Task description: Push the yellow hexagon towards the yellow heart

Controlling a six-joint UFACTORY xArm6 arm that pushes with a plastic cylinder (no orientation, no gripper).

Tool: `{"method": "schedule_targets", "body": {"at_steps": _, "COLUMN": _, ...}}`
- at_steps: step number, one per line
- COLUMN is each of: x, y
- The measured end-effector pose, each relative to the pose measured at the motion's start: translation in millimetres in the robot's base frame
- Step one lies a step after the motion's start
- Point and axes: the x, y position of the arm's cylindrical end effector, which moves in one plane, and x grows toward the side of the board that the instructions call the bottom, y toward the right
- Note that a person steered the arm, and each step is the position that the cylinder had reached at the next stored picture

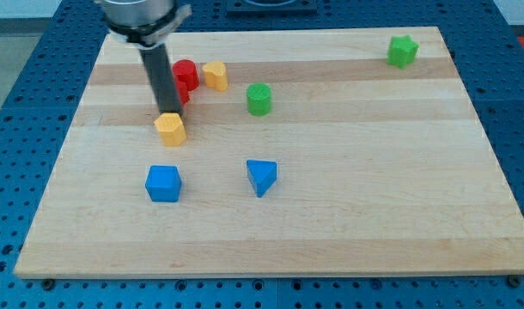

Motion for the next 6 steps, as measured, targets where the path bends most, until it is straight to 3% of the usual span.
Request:
{"method": "schedule_targets", "body": {"at_steps": 1, "x": 0.0, "y": -29.1}}
{"method": "schedule_targets", "body": {"at_steps": 3, "x": 14.1, "y": -24.7}}
{"method": "schedule_targets", "body": {"at_steps": 6, "x": 27.5, "y": 60.3}}
